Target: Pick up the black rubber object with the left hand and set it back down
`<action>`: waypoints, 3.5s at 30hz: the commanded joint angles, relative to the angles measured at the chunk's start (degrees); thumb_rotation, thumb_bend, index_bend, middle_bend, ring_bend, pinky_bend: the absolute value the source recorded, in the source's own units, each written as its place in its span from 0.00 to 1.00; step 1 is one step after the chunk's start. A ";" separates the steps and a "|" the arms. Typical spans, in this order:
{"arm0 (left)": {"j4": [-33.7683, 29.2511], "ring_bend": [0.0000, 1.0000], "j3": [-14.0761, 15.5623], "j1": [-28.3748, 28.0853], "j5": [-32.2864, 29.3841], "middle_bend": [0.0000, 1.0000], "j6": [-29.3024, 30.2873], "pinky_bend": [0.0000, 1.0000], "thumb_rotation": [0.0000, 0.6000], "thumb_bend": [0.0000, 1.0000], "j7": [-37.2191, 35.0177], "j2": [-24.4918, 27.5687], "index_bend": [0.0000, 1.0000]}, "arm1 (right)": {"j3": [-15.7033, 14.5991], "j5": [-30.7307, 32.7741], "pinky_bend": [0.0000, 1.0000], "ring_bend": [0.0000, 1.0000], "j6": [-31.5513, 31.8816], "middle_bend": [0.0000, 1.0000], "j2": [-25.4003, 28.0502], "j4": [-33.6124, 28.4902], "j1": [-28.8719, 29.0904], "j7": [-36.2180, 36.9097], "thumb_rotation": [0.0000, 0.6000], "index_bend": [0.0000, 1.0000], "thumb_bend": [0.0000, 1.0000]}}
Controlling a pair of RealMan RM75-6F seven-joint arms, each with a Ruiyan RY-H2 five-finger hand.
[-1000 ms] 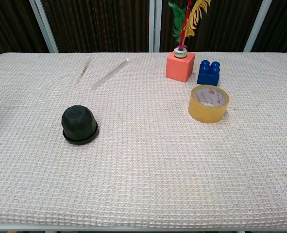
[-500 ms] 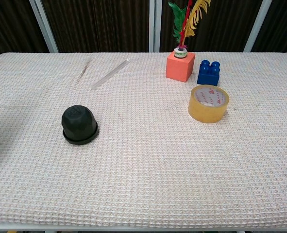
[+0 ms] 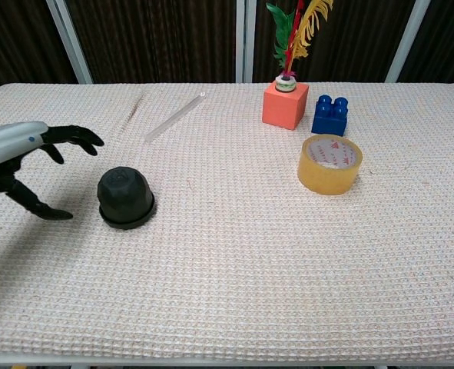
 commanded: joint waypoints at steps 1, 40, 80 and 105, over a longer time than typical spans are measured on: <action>2.22 0.10 -0.13 -1.80 0.00 0.18 -1.50 0.26 1.00 0.00 -1.26 -2.19 0.16 | -0.03 0.12 0.00 0.00 -0.11 0.00 -0.01 0.20 0.01 0.25 1.00 0.00 0.14; 10.44 0.08 1.03 -7.33 -2.09 0.19 -4.63 0.22 1.00 0.00 -2.40 -8.51 0.16 | 0.00 1.72 0.00 0.00 -0.83 0.00 -0.36 2.66 -0.04 2.65 1.00 0.00 0.15; 10.58 0.08 1.19 -8.68 -3.54 0.36 -5.76 0.21 1.00 0.02 -3.80 -8.47 0.19 | 0.15 2.55 0.00 0.00 -1.26 0.00 -0.52 3.12 -0.01 2.76 1.00 0.00 0.15; 5.25 0.18 0.34 -9.10 -2.56 0.46 -3.87 0.33 1.00 0.19 -5.07 -4.91 0.41 | 0.24 3.08 0.00 0.00 -1.59 0.00 -0.82 3.73 -0.01 3.13 1.00 0.00 0.15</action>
